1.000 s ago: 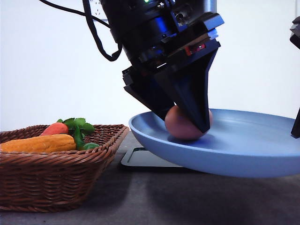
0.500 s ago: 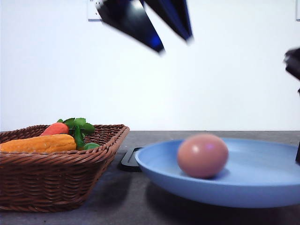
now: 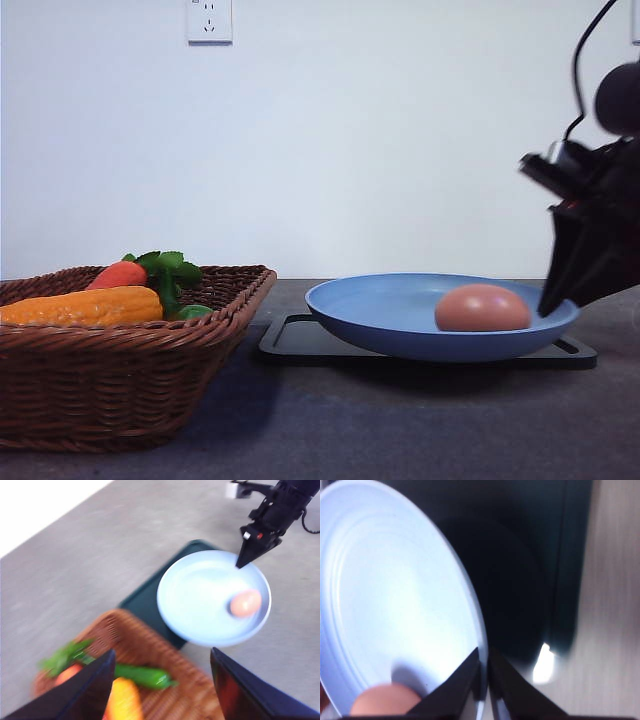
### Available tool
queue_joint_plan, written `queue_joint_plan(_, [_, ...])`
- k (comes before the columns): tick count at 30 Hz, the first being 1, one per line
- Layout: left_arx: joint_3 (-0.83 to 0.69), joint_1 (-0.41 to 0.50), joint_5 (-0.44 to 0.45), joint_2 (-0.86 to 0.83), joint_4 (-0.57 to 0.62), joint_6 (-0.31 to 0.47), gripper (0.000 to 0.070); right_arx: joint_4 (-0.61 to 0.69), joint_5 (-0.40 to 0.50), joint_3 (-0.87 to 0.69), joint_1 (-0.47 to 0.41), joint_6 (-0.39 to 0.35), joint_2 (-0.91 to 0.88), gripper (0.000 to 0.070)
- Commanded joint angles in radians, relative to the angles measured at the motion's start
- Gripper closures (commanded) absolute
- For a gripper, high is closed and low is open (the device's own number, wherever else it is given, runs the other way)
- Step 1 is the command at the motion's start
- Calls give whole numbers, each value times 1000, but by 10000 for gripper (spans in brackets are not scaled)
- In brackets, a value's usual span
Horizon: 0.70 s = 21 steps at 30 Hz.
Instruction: Transfer egg from basket to plate and serve
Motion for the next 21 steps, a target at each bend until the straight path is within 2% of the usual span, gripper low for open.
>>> queue_joint_plan(1, [19, -8, -9, -11, -4, -26, 309, 9, -9, 53, 2, 11, 63, 700])
queue_joint_plan(8, [19, -8, -17, -56, -35, -56, 309, 7, -9, 208, 2, 24, 215, 700])
queue_joint_plan(14, [19, -8, -17, -53, -51, -65, 310, 18, -7, 232, 1, 25, 225, 698])
queue_joint_plan(15, [19, -8, -17, -53, -50, -66, 309, 15, -7, 232, 1, 25, 225, 689])
queue_joint_plan(18, [19, -8, -17, -53, -50, -69, 309, 1, 30, 232, 2, 24, 225, 599])
queue_joint_plan(21, [19, -8, -17, -53, -50, -78, 309, -3, 65, 232, 2, 14, 225, 558])
